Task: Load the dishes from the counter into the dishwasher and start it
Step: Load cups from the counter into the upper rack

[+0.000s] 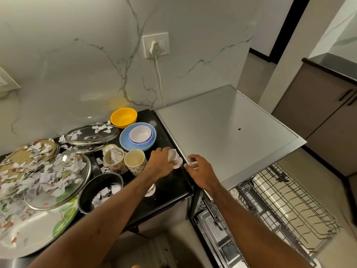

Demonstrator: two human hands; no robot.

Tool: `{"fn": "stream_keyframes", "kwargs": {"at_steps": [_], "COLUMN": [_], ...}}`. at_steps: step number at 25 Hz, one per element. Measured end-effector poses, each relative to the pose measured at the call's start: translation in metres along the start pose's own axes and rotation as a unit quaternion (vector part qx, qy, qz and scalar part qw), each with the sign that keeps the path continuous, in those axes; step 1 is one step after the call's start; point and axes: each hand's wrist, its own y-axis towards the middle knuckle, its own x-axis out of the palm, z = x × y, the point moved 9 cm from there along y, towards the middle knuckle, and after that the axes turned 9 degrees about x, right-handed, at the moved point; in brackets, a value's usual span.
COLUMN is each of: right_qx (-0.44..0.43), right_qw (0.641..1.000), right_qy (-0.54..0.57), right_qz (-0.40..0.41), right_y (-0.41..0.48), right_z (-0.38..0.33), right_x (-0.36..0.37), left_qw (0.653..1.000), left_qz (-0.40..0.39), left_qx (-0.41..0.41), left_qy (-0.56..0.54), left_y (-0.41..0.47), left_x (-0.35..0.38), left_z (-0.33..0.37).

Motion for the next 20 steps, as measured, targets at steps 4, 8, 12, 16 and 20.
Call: {"fn": "stream_keyframes", "kwargs": {"at_steps": [4, 8, 12, 16, 20], "right_qx": [0.118, 0.147, 0.155, 0.144, 0.150], "right_qw": [0.961, 0.914, 0.901, 0.914, 0.922], "right_qy": [0.239, 0.367, 0.397, 0.370, 0.351], "right_qz": [-0.075, -0.091, -0.078, -0.080, -0.063], "right_y": [-0.020, -0.048, -0.073, -0.085, -0.092], "right_z": [0.019, 0.044, 0.076, 0.105, 0.134], "right_x": [-0.005, -0.038, -0.077, -0.109, -0.138], "left_qw": [0.972, 0.930, 0.883, 0.863, 0.885], "left_qz": [0.008, -0.013, -0.028, -0.053, -0.073], "left_qx": [-0.005, -0.008, -0.010, -0.012, -0.009], "left_qy": [-0.234, -0.368, -0.469, -0.502, -0.459], "left_y": [-0.015, -0.032, -0.055, -0.064, -0.057], "left_x": [0.011, 0.050, 0.081, 0.121, 0.145], "left_z": [0.029, 0.055, 0.099, 0.126, 0.159]}}
